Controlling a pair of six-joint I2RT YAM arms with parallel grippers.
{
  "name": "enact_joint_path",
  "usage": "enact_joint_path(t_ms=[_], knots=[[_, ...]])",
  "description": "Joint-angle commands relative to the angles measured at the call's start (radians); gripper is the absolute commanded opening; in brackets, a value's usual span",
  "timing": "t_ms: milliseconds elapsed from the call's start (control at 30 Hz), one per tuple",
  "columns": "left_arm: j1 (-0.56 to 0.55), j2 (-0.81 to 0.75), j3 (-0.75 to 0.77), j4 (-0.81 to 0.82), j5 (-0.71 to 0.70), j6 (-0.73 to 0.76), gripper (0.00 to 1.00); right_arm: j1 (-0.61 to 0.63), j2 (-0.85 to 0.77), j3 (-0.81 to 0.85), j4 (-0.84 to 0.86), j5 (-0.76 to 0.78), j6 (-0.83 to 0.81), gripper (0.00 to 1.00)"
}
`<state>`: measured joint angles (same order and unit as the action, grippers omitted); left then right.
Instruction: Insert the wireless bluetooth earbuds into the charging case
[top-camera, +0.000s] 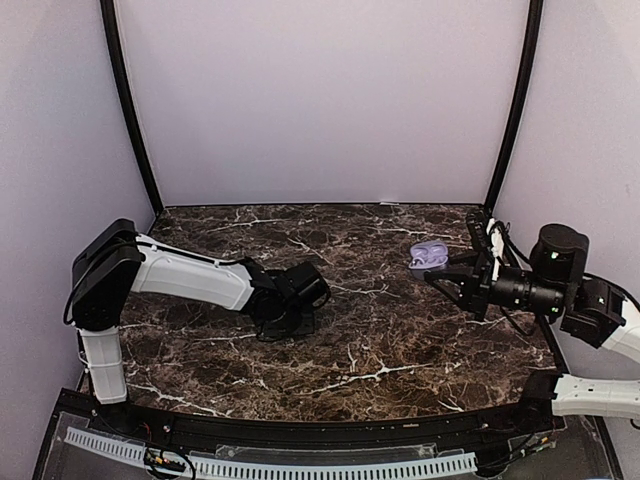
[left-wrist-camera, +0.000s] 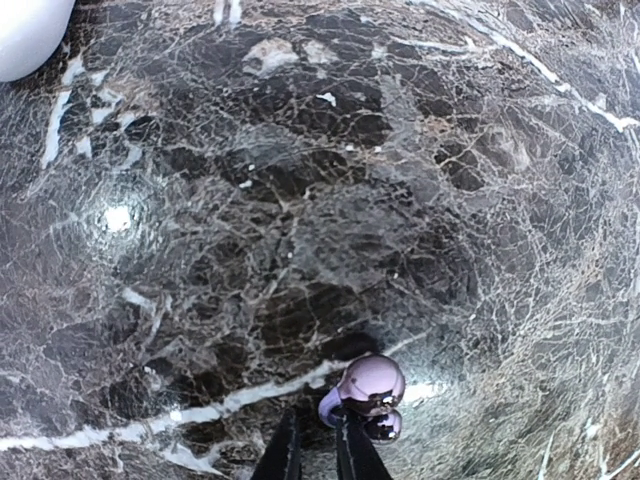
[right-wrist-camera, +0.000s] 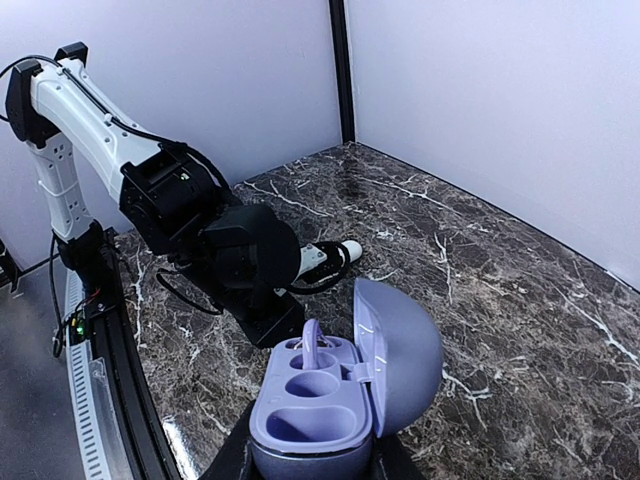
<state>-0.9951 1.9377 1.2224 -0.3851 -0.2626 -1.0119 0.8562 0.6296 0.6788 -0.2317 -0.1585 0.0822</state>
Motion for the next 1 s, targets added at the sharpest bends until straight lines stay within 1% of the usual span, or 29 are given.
enact_joint_path(t_ms=[0, 133, 267, 400, 533, 633, 833, 967], knots=[[-0.01, 0.076, 0.023, -0.168, -0.072, 0.066, 0.12, -0.006, -0.016, 0.013, 0.027, 0.01, -0.013, 0.0], [-0.01, 0.08, 0.048, -0.155, -0.102, 0.114, 0.12, -0.006, -0.017, 0.013, 0.029, 0.008, -0.015, 0.0], [0.002, 0.078, 0.069, -0.14, -0.1, 0.151, 0.12, -0.006, -0.017, 0.013, 0.027, 0.006, -0.015, 0.0], [0.025, 0.055, 0.055, -0.1, -0.08, 0.148, 0.12, -0.006, -0.018, 0.013, 0.026, 0.006, -0.015, 0.0], [0.052, 0.018, 0.014, -0.032, -0.016, 0.133, 0.12, -0.006, -0.016, 0.013, 0.026, 0.004, -0.016, 0.0], [0.059, 0.02, 0.019, -0.023, 0.007, 0.115, 0.12, -0.007, -0.013, 0.015, 0.029, 0.001, -0.018, 0.0], [0.059, 0.066, 0.049, -0.07, 0.022, 0.076, 0.17, -0.006, -0.02, 0.018, 0.025, 0.004, -0.018, 0.0], [0.06, 0.109, 0.063, -0.091, 0.03, 0.1, 0.17, -0.006, -0.02, 0.02, 0.021, 0.002, -0.022, 0.0]])
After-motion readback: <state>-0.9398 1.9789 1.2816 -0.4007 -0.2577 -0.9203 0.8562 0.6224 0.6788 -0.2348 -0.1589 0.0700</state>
